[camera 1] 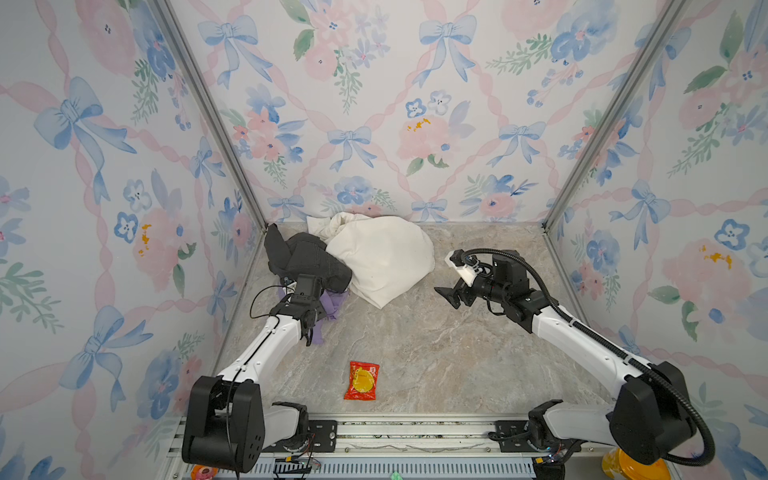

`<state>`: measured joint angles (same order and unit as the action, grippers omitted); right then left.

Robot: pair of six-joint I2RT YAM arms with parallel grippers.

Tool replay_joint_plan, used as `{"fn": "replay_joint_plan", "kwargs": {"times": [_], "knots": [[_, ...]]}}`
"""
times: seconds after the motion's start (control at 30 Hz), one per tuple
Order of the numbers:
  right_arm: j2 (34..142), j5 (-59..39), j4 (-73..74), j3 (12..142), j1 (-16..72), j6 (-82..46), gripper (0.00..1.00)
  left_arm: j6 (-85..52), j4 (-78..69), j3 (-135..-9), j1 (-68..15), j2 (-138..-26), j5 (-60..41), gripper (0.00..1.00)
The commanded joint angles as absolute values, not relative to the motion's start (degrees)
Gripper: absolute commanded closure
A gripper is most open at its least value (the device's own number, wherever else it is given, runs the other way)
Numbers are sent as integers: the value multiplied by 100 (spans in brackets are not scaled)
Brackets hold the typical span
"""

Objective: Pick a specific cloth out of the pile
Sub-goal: 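Grasp the lavender cloth with the left gripper while the right gripper approaches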

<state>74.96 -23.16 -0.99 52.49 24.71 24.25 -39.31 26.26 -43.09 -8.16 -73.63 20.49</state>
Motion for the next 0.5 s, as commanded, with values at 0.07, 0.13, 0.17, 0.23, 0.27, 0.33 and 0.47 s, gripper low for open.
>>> {"fn": "replay_joint_plan", "kwargs": {"times": [0.07,0.13,0.17,0.23,0.27,0.33,0.47], "knots": [[7311,-2527,-747,5362,2786,2945,3,-4038,2761,-4395,-749,-7751,1902,52],[7270,-2552,-815,5348,2845,2987,3,-4030,2731,-4412,-725,-7881,1916,63],[7260,-2584,-828,5340,2874,2997,3,-4003,2697,-4420,-712,-7934,1894,70],[7286,-2691,-877,5356,2900,3006,3,-3975,2587,-4451,-677,-8039,1783,84],[7308,-2735,-911,5368,2929,3034,3,-3958,2552,-4484,-668,-8086,1712,92],[7371,-2818,-1042,5435,3002,3162,3,-3963,2540,-4644,-659,-8183,1608,100],[7513,-2936,-1297,5599,3167,3394,3,-3936,2540,-5022,-693,-8139,1481,100]]}}
